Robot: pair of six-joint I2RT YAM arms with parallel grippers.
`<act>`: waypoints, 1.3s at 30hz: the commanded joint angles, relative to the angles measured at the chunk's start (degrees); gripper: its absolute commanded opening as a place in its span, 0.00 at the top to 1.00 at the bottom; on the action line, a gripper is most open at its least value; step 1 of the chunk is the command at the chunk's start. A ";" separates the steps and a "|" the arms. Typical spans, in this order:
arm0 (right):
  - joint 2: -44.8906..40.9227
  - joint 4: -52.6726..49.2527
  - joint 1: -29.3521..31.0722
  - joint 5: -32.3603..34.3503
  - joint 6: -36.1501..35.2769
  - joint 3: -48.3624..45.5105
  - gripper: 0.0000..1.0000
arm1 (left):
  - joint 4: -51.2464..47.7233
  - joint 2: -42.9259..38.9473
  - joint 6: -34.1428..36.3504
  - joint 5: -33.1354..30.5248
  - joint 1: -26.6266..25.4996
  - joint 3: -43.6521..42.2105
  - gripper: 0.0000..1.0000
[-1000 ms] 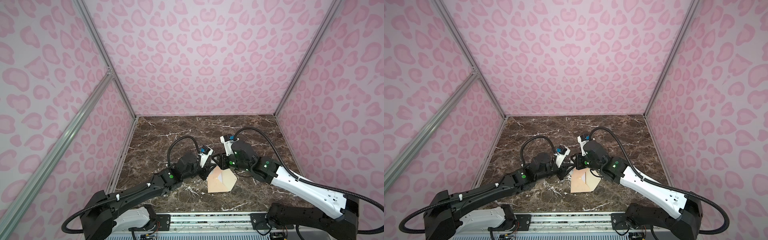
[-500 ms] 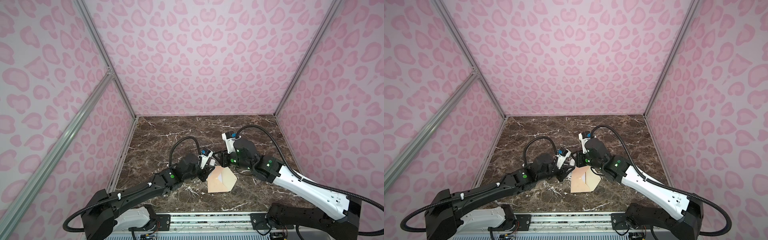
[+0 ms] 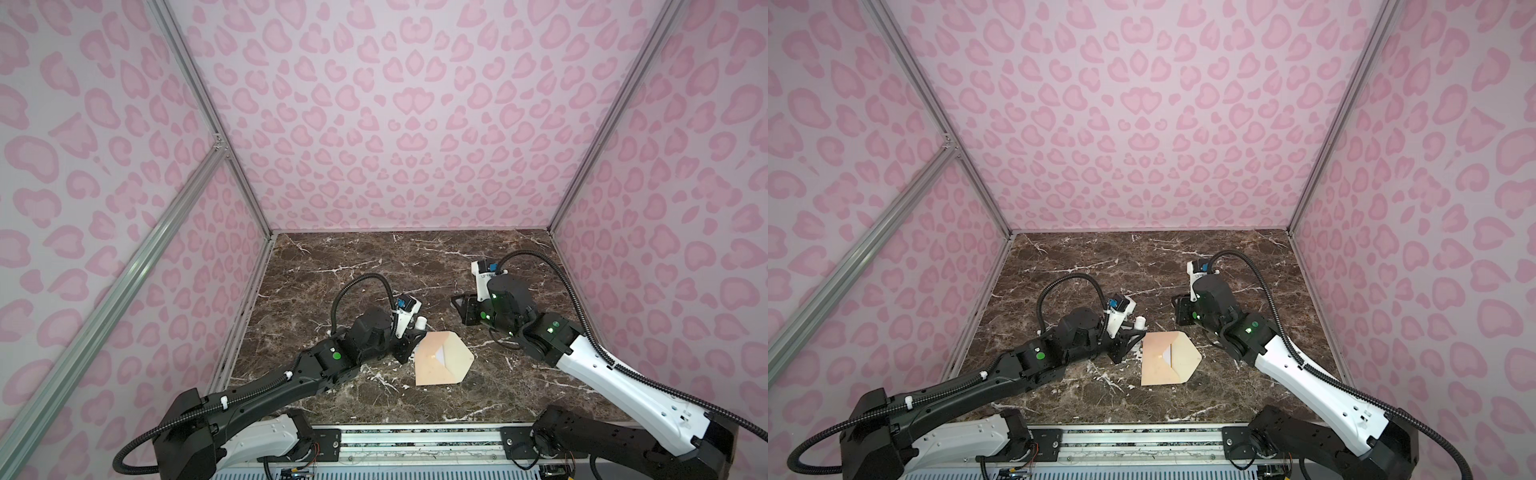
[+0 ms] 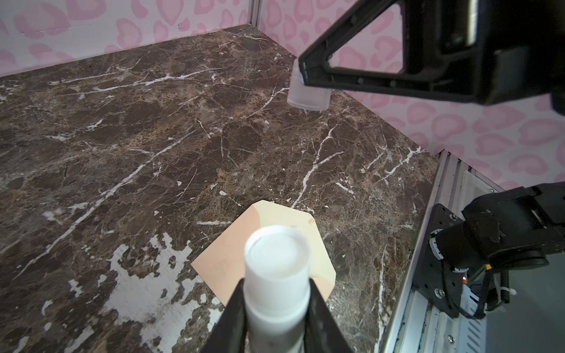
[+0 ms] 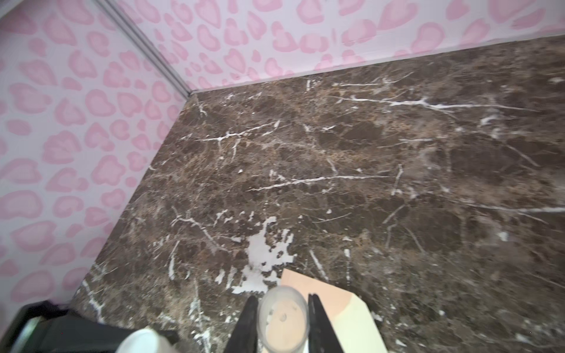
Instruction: Place the letter into the envelope and seal it
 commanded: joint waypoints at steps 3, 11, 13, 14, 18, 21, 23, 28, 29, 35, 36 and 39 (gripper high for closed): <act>-1.81 6.16 -7.99 3.50 -2.42 -7.30 0.93 | 1.86 -0.64 0.59 -0.01 -0.01 -0.16 0.80; 3.32 16.52 -15.54 11.40 0.10 -16.30 0.94 | 3.36 -1.75 0.01 0.37 -0.19 -1.48 0.79; 6.03 19.53 -15.83 11.87 0.76 -17.57 0.93 | 3.36 -2.11 -0.16 0.28 -0.36 -1.80 0.79; 7.79 21.39 -15.88 11.52 0.56 -17.95 0.94 | 3.49 -2.35 -0.34 0.16 -0.44 -2.06 0.79; 15.50 24.62 -15.79 8.11 -2.04 -16.67 0.93 | 3.52 -3.73 -1.00 -0.40 -0.54 -3.34 0.78; 20.26 26.80 -15.82 7.33 -2.22 -16.08 0.90 | 3.53 -4.96 -1.21 -0.92 -0.62 -4.34 0.78; 22.85 29.41 -15.60 7.45 -1.92 -16.49 0.90 | 3.38 -5.60 -1.25 -1.33 -0.62 -4.90 0.78; 27.92 32.83 -14.89 7.91 -2.10 -16.66 0.86 | 2.91 -6.37 -1.26 -1.64 -0.62 -5.08 0.78; 28.51 33.23 -14.57 8.41 -2.28 -16.77 0.86 | 2.83 -6.51 -1.29 -1.53 -0.62 -5.13 0.78; 29.90 33.04 -12.14 11.95 -3.43 -17.42 0.83 | 2.90 -6.73 -1.27 -1.93 -0.62 -5.47 0.78; 30.26 32.89 -11.87 12.41 -3.55 -17.37 0.82 | 3.02 -6.79 -1.26 -1.95 -0.62 -5.50 0.78; 30.98 33.25 -11.08 13.42 -3.63 -17.93 0.79 | 3.15 -6.67 -1.39 -1.88 -0.62 -5.44 0.78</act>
